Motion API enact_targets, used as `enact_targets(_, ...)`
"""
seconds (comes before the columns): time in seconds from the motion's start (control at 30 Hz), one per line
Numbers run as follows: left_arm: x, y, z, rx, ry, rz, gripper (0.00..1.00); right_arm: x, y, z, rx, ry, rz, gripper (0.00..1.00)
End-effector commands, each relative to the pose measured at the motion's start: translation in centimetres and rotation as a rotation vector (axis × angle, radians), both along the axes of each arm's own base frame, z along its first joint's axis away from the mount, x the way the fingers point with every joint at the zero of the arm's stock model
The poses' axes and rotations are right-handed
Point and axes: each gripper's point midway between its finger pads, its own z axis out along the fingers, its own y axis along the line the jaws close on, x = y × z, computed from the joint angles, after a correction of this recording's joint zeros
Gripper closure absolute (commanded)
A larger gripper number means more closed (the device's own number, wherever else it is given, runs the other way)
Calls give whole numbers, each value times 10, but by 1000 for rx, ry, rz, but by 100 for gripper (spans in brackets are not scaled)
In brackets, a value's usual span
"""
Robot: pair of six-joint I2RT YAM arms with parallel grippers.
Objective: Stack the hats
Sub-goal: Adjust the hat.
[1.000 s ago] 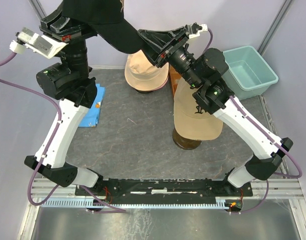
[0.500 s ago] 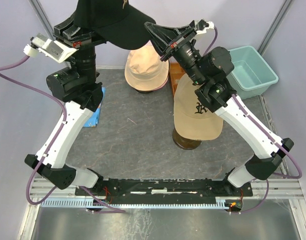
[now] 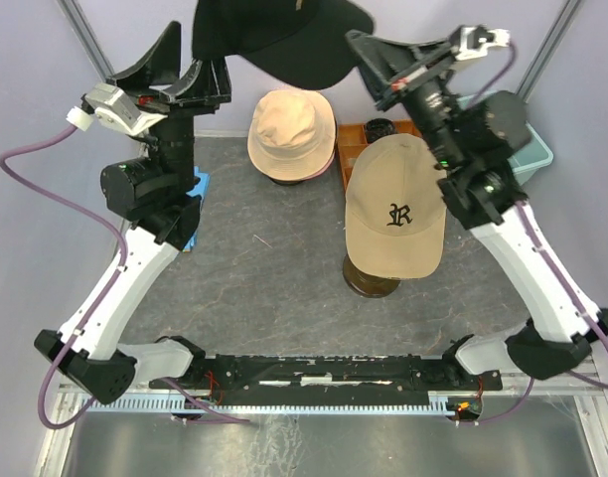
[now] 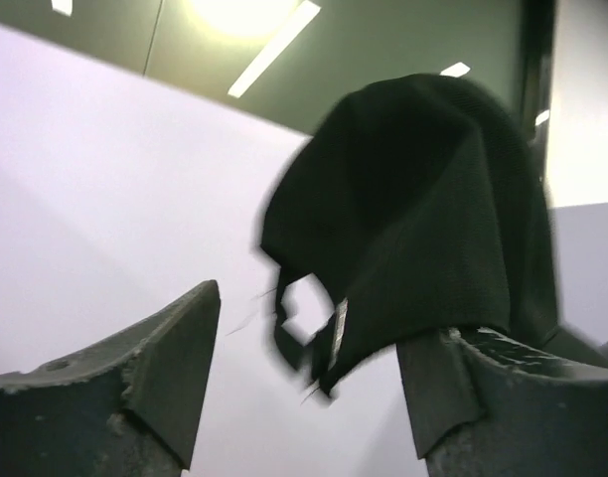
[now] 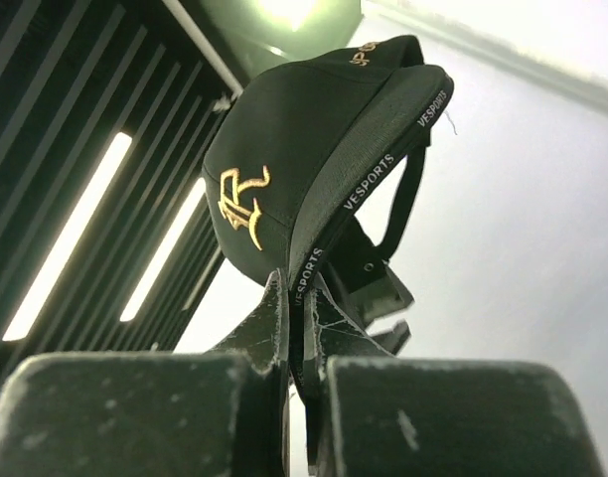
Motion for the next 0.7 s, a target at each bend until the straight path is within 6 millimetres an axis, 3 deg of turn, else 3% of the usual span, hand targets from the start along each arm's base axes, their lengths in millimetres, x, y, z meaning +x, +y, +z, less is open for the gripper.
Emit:
enact_targets(0.0,-4,26,-19,-16,79,122,22,-23,-62,27,-53,-114,-206,100)
enact_targets(0.17,19,4,-60,93,199,87,15,-30,-93,22,-113,-105,-298,100)
enact_targets(0.27,33,-25,-97,199,282,-9,14,-30,-105,19,-120,-95,-322,100)
enact_targets(0.33,39,-46,-132,270,343,-87,15,-28,-114,20,-115,-95,-337,100)
enact_targets(0.43,40,-66,-179,351,430,-180,16,-25,-125,22,-119,-95,-351,100)
enact_targets(0.5,40,-78,-213,423,497,-235,24,-21,-131,23,-124,-93,-361,100)
enact_targets(0.57,29,-95,-245,509,545,-341,32,-18,-139,23,-137,-93,-382,100)
enact_targets(0.67,11,-115,-293,592,617,-504,33,-11,-148,19,-151,-81,-406,100)
